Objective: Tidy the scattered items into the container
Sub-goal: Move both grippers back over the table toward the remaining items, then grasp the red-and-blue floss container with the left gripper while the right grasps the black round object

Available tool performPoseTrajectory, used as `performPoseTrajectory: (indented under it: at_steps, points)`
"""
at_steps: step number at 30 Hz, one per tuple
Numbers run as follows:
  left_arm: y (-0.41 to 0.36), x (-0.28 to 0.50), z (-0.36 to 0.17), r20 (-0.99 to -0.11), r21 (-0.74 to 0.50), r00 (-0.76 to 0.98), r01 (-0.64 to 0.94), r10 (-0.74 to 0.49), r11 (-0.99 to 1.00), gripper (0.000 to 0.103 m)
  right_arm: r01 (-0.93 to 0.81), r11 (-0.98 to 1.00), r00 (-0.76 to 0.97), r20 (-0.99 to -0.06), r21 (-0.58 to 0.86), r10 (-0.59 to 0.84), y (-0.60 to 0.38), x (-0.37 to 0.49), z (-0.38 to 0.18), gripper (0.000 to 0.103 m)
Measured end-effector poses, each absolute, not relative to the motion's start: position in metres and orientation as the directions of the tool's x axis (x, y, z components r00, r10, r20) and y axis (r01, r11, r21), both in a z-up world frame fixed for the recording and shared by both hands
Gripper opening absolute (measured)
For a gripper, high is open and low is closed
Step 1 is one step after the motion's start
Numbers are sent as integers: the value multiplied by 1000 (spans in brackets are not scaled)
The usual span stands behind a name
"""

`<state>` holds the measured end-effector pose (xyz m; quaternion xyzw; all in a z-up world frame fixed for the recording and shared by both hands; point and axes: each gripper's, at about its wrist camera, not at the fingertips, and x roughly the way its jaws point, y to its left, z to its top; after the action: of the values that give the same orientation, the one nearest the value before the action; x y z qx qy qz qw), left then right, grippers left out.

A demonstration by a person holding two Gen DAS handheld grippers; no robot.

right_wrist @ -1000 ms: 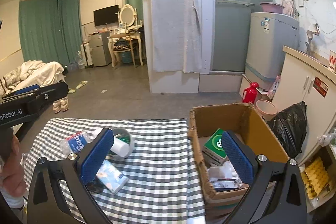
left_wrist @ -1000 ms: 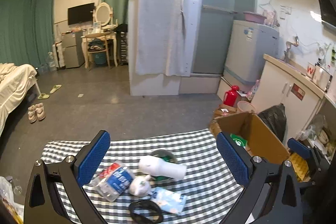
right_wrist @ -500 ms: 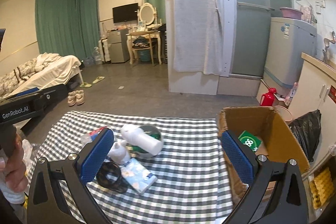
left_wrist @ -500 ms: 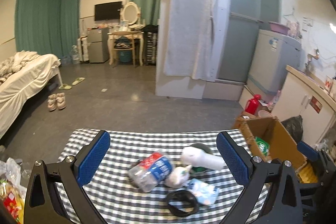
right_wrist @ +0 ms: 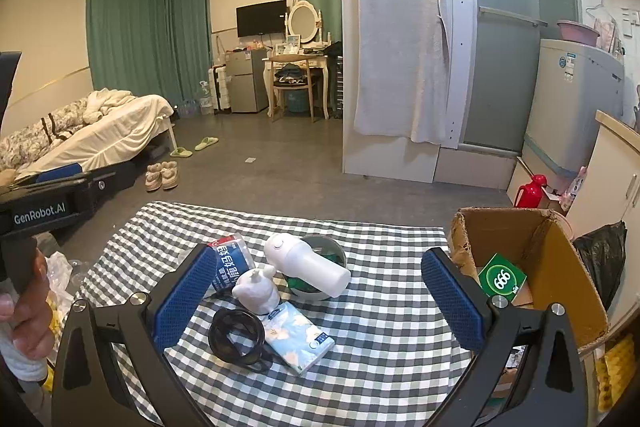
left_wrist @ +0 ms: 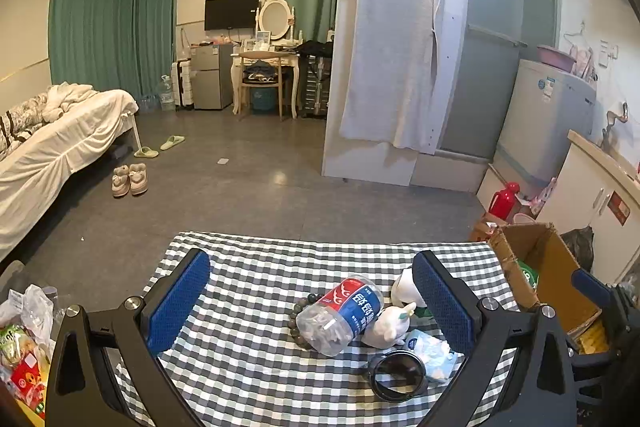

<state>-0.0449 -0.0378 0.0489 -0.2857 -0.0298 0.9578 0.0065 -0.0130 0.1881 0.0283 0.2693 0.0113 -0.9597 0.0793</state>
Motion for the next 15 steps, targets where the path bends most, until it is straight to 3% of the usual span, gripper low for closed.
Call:
performPoseTrajectory:
  at_steps: [15]
  points:
    - [-26,-73,11,-639,34,-766,-123,73,-992,103,154,-988,-798,-586,29,-141,190,-32,6,103]
